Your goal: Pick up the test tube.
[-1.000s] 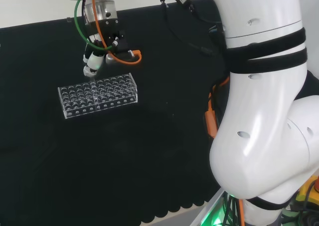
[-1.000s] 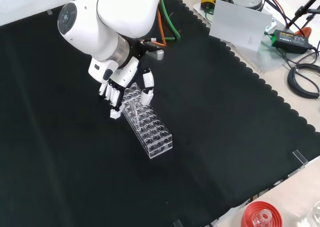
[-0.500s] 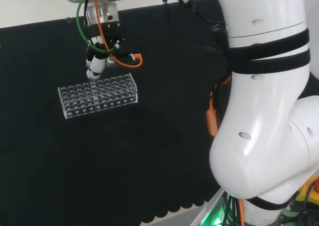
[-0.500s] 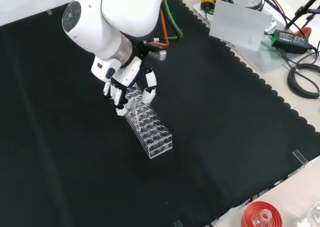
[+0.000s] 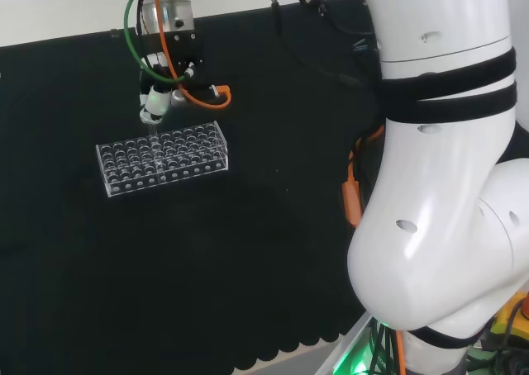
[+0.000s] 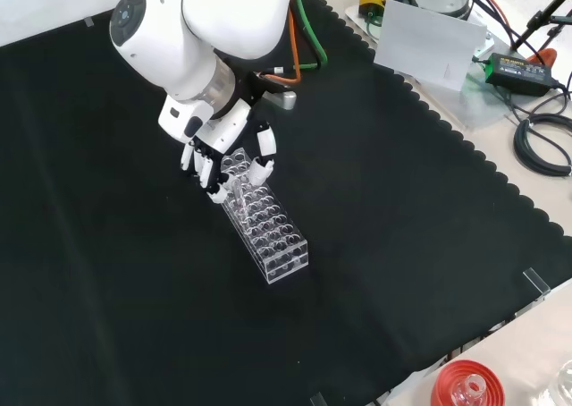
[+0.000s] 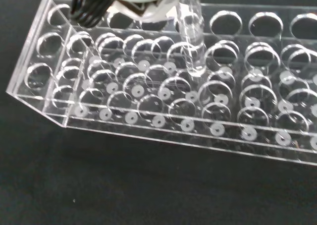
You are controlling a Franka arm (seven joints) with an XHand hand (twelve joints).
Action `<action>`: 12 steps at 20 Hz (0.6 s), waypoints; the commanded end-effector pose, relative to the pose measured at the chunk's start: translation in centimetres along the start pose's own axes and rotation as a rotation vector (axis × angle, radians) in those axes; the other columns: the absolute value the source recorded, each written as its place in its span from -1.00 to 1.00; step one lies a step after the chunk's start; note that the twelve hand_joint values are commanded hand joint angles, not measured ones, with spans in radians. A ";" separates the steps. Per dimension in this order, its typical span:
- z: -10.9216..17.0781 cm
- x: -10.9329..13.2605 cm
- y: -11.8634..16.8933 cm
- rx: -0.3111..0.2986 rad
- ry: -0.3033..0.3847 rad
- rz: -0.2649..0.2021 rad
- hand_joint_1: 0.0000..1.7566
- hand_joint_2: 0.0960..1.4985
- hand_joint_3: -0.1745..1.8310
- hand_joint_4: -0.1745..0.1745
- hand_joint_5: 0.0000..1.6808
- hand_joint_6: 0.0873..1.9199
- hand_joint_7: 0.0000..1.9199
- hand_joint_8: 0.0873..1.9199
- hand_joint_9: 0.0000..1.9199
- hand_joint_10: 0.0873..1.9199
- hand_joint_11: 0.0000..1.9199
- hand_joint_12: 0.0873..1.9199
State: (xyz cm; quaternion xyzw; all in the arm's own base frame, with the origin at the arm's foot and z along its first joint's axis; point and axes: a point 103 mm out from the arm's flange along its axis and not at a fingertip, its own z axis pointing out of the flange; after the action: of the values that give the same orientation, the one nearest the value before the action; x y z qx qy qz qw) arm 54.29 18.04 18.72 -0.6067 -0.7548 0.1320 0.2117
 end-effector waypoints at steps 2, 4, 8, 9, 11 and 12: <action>0.2 1.0 0.3 0.003 0.000 -0.014 0.19 -0.24 -0.06 -1.00 -0.32 -0.20 0.02 -0.29 -0.18 -0.24 -0.58 0.47; 0.4 1.2 0.3 0.003 -0.005 -0.014 0.21 -0.26 -0.05 -1.00 -0.27 -0.19 0.07 -0.30 -0.15 -0.26 -0.57 0.46; 0.7 1.4 0.4 0.002 -0.016 -0.010 0.26 -0.29 -0.03 -1.00 -0.11 -0.20 0.22 -0.36 -0.07 -0.30 -0.53 0.44; 0.7 1.4 0.4 0.001 -0.023 -0.009 0.28 -0.29 -0.03 -1.00 -0.07 -0.21 0.26 -0.38 -0.04 -0.32 -0.52 0.43; 0.8 1.5 0.5 0.000 -0.035 -0.008 0.31 -0.30 -0.03 -1.00 -0.01 -0.23 0.33 -0.43 0.02 -0.35 -0.49 0.42; 0.8 1.5 0.6 -0.004 -0.038 -0.006 0.33 -0.31 -0.03 -1.00 0.01 -0.23 0.35 -0.44 0.04 -0.36 -0.48 0.41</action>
State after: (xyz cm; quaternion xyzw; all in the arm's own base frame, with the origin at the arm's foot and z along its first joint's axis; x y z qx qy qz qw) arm 54.08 19.60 18.16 -0.6009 -0.7603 0.1388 0.2038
